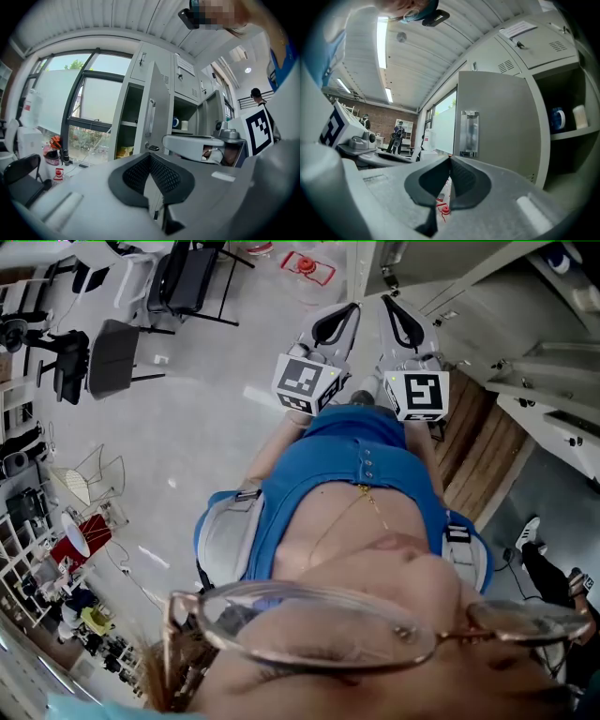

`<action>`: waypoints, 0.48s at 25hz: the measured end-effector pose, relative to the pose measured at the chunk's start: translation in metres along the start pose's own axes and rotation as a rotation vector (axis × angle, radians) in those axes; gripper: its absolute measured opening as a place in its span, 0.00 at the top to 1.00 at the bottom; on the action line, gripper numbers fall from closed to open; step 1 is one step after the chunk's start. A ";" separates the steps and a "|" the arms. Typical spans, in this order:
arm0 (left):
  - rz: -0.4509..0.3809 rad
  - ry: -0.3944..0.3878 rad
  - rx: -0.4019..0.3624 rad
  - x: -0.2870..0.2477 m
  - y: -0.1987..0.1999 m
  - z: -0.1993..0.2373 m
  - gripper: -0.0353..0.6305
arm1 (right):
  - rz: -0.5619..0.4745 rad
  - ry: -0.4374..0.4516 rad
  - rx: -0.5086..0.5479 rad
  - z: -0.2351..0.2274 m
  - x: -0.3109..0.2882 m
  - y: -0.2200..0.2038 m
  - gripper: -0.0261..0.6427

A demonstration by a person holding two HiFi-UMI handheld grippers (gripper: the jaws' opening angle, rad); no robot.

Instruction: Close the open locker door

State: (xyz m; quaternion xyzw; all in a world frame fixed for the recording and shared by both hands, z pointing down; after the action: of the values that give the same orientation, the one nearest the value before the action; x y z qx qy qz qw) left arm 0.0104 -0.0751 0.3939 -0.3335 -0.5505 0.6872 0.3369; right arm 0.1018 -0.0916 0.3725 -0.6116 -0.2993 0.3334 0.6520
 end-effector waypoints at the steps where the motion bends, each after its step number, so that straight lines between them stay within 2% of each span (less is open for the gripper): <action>1: 0.000 0.010 0.002 -0.002 0.000 0.001 0.95 | -0.003 0.001 0.003 -0.003 -0.002 0.002 0.96; 10: -0.015 0.086 0.001 -0.012 0.000 0.010 0.95 | -0.016 0.050 0.038 -0.023 -0.023 0.014 0.96; 12: -0.017 0.103 0.005 -0.012 0.000 0.012 0.95 | -0.015 0.061 0.046 -0.026 -0.028 0.016 0.91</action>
State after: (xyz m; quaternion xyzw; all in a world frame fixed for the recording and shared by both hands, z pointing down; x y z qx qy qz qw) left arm 0.0073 -0.0917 0.3969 -0.3630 -0.5336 0.6677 0.3712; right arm 0.1044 -0.1290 0.3551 -0.6040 -0.2759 0.3166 0.6773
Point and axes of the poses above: the fingertips, and each gripper's own axes: x backward along the fingers, z to its left, y out of its top, the point moved 5 cm from there along x, backward along the fingers, and after that the axes turned 1 degree about -y, right-handed, at the moved point
